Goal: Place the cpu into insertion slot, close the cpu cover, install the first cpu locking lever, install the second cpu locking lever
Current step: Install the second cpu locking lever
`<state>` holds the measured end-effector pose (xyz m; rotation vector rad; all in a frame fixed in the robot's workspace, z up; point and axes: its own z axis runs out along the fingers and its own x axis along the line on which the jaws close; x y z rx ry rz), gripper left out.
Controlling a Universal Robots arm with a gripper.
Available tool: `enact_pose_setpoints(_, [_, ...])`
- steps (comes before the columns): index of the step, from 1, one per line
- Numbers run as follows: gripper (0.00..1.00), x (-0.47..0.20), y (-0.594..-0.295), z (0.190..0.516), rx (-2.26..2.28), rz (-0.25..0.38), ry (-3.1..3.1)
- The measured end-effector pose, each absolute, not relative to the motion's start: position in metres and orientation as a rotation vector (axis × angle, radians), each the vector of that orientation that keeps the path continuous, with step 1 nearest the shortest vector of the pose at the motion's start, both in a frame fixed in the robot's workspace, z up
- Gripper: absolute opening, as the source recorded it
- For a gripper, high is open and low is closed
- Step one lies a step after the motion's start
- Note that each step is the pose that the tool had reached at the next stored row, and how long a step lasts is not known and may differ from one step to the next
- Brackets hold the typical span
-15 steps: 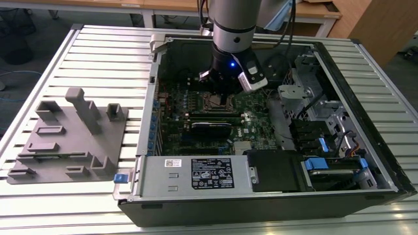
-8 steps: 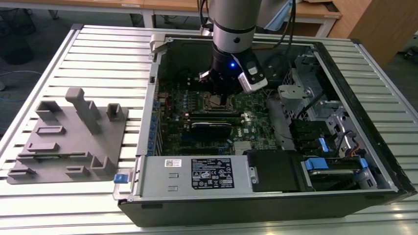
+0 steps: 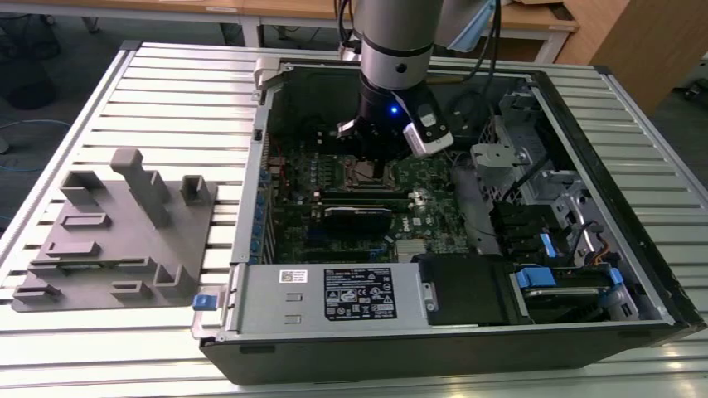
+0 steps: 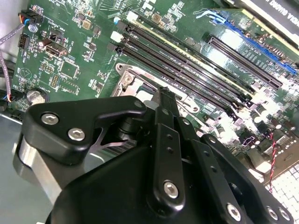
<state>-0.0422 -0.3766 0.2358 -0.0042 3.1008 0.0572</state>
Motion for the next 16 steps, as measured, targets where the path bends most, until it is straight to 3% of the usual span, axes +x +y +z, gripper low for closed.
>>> enact_pose_setpoints(16, [0.11, -0.060, -0.377, 0.233, -0.004, 0.060, 3.100])
